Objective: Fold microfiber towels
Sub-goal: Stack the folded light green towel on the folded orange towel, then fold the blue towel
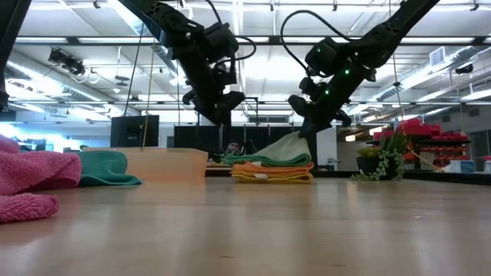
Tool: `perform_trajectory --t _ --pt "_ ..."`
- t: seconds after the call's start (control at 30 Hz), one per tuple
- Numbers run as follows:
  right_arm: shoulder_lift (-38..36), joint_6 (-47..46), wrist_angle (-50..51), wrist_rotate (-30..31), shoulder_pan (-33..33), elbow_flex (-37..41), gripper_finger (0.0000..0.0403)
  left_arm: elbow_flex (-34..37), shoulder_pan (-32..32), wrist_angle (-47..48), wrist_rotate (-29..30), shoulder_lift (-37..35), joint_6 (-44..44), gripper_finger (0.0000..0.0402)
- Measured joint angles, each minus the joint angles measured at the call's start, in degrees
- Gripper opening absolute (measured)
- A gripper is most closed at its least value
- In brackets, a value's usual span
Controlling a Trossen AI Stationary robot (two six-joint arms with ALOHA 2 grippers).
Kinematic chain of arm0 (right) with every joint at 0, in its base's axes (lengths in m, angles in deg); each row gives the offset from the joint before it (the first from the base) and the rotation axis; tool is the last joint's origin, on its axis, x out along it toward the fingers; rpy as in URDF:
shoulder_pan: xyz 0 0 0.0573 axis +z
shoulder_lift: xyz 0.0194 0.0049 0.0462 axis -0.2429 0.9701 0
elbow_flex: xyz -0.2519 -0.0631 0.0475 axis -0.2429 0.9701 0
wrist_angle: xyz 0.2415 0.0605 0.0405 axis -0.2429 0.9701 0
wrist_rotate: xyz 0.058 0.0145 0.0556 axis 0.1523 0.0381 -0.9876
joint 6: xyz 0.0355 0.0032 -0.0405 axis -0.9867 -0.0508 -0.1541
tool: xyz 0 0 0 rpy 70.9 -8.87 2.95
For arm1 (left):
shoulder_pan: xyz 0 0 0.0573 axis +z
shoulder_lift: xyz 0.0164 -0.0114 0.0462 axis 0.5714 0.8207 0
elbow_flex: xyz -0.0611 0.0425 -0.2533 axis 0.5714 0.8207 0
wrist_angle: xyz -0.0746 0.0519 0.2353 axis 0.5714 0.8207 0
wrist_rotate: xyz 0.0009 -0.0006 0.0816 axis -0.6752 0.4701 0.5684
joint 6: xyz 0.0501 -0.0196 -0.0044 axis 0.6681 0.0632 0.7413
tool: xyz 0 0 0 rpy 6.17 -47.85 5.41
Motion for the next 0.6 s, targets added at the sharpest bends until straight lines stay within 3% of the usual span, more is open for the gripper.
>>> perform_trajectory --t 0.13,0.3,0.47,0.6 --pt "-0.13 0.00 -1.01 -1.69 -0.94 0.00 0.0027 -0.02 0.35 -0.65 -3.04 -0.11 0.43 0.0223" --pt "-0.13 -1.88 -1.06 -8.79 -3.54 0.00 0.0087 0.02 -1.14 -1.84 -20.77 0.84 5.49 0.0219" --pt "-0.91 -1.90 -0.60 -10.26 -6.43 -0.31 0.0152 -0.11 -4.56 -6.05 -21.45 3.54 11.38 0.0191" --pt "-4.28 0.11 1.29 -10.07 -6.44 -0.87 0.0181 0.00 -6.64 -5.55 -20.60 7.26 14.11 0.0168"
